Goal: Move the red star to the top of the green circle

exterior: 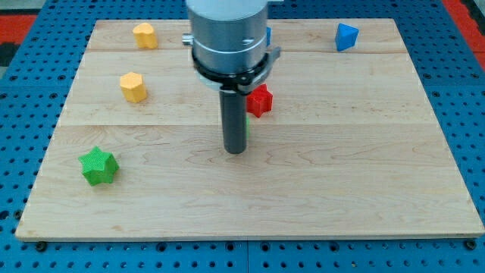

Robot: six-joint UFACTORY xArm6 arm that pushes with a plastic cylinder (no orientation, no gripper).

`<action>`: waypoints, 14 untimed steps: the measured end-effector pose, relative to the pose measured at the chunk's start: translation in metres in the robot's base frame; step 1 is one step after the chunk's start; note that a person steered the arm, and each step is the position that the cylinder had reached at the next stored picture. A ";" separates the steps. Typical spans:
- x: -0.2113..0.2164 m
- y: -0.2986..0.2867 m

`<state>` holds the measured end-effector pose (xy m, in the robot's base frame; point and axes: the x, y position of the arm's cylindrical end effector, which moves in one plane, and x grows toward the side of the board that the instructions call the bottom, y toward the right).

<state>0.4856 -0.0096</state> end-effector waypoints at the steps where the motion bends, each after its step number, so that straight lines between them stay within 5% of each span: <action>1: 0.007 0.005; 3: -0.052 0.123; 5: -0.119 0.058; 6: -0.080 0.111; 12: -0.059 -0.023; 14: -0.126 -0.092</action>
<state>0.3600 -0.1020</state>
